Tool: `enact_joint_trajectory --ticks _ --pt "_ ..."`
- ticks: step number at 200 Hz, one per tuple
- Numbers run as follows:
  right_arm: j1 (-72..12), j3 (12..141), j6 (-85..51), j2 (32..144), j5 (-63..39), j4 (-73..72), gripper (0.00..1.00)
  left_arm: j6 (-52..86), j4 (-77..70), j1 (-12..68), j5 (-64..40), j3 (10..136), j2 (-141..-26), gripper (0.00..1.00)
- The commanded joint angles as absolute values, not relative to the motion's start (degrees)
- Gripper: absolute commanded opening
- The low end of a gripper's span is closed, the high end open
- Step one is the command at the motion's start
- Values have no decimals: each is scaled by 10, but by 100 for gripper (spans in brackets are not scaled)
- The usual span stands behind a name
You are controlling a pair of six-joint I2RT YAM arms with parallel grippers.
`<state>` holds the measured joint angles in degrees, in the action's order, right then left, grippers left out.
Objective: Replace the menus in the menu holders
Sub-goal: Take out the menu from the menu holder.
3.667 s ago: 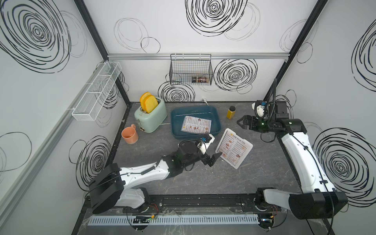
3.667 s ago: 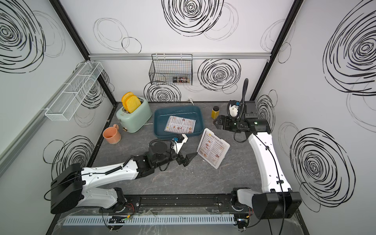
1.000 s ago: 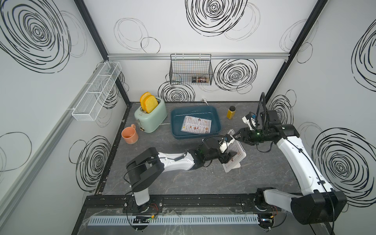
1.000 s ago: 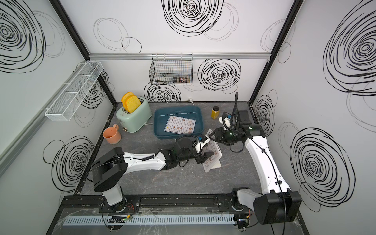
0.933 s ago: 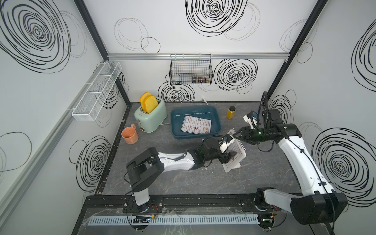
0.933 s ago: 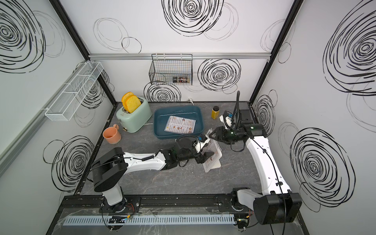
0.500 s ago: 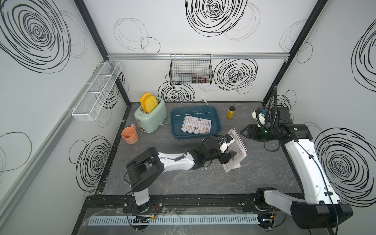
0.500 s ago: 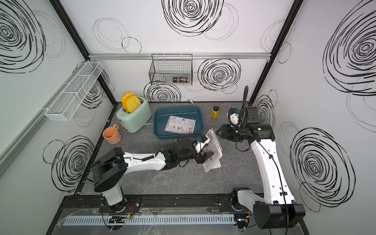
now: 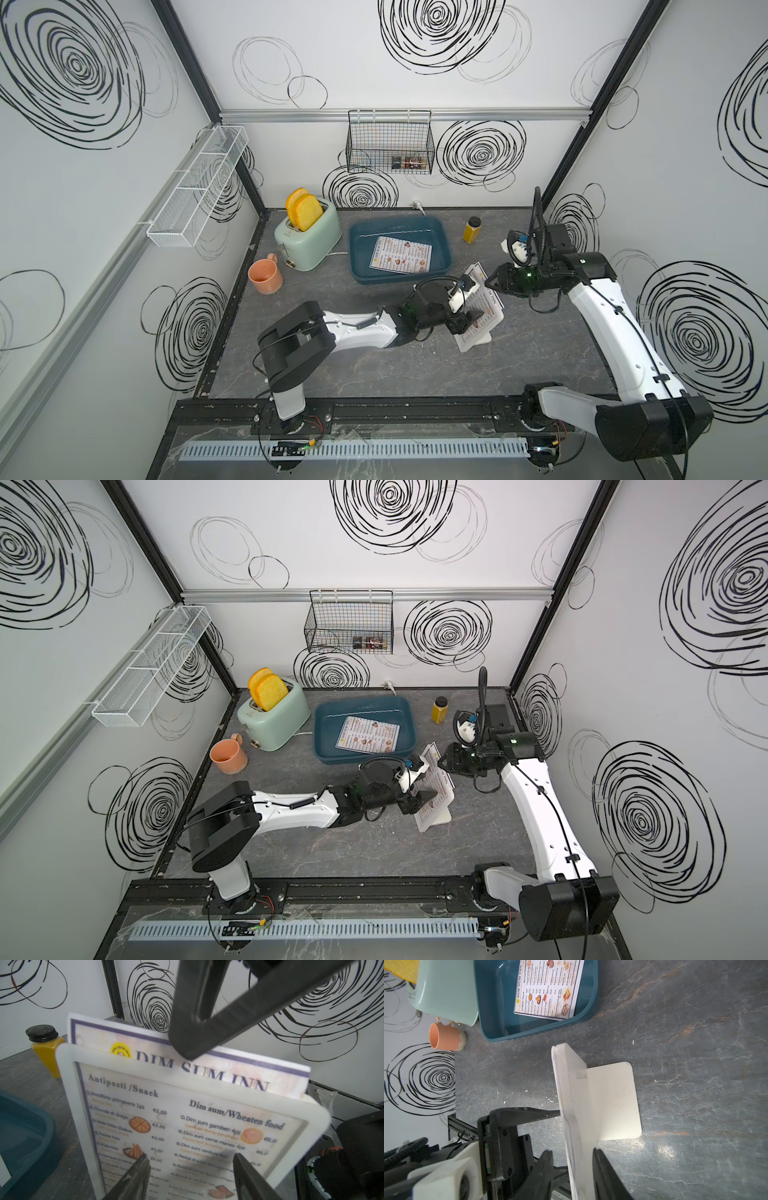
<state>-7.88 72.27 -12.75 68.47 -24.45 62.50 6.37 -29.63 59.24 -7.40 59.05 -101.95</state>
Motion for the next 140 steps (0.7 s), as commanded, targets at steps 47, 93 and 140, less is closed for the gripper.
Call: enact_joint_trajectory --ticks 47,93,140 --pt "-81 723 -113 697 -258 631 5 46 -301 595 -67 603 -1006 67" --pt "-81 773 -95 692 -224 662 0 44 -296 595 -62 603 -1002 69" --pt "-81 904 -89 693 -165 702 0 23 -281 588 -18 574 -936 75"
